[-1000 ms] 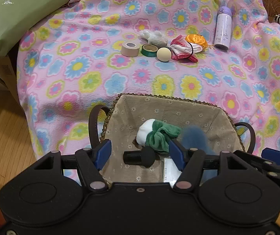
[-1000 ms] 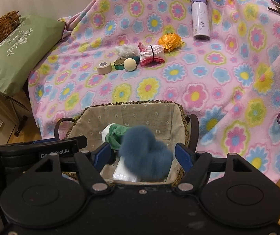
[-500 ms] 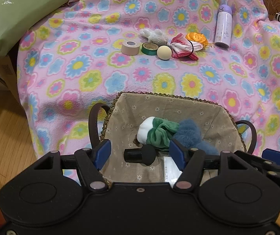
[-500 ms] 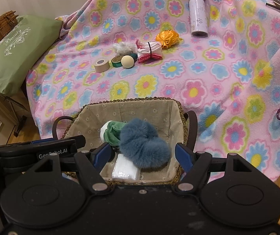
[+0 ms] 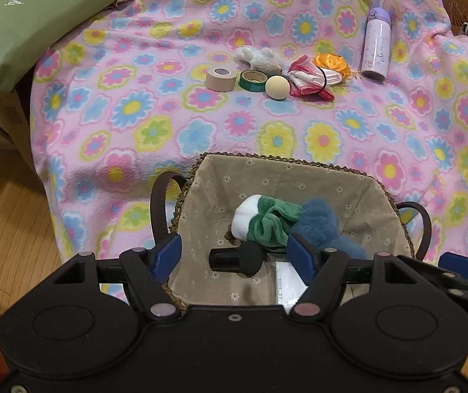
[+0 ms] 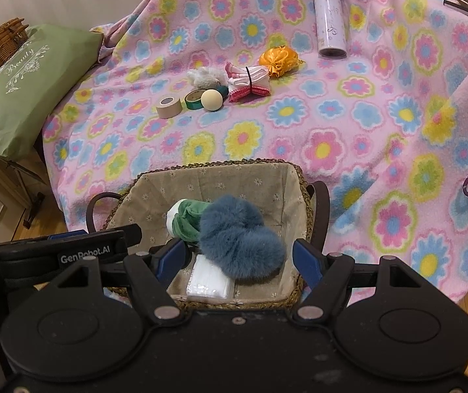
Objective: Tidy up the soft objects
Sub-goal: 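Withdraw both open grippers from the basket toward the remaining items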
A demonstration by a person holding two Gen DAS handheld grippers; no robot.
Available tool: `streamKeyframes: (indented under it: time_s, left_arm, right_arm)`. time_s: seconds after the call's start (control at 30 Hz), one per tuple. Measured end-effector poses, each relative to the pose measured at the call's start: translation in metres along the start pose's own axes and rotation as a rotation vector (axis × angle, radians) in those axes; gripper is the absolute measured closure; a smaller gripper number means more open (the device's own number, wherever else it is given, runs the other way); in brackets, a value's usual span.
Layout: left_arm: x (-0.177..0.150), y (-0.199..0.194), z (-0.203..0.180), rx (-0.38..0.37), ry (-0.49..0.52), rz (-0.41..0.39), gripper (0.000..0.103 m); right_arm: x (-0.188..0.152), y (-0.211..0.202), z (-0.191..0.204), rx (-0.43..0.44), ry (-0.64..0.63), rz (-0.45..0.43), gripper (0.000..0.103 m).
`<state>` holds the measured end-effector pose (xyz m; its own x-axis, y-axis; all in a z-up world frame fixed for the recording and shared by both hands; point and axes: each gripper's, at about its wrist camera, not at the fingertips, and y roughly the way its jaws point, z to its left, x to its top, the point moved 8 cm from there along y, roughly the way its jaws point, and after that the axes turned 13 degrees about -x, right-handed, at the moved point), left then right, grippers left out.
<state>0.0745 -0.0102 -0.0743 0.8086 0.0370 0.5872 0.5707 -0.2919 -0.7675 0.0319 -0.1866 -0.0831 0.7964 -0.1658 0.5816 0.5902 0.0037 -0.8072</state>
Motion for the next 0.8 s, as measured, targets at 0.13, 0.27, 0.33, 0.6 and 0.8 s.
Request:
streamKeyframes:
  time_s: [0.13, 0.27, 0.33, 0.6, 0.8]
  left_arm:
    - [0.001, 0.0, 0.002, 0.002, -0.001, -0.001, 0.036]
    - [0.001, 0.001, 0.003, 0.001, -0.003, 0.005, 0.036]
    - [0.002, 0.001, 0.004, 0.001, -0.006, 0.005, 0.036]
    - [0.011, 0.002, 0.01, 0.021, -0.001, 0.0, 0.036]
    - [0.029, 0.003, 0.015, 0.053, 0.043, -0.014, 0.035]
  right_arm:
    - [-0.001, 0.002, 0.0, 0.001, 0.002, 0.007, 0.03]
    - [-0.001, 0.003, -0.001, -0.001, 0.0, 0.008, 0.03]
    - [-0.001, 0.004, -0.001, -0.002, 0.001, 0.009, 0.03]
    - [0.002, 0.006, -0.005, -0.014, 0.009, 0.001, 0.027]
    - [0.009, 0.006, -0.006, -0.033, -0.009, -0.031, 0.026]
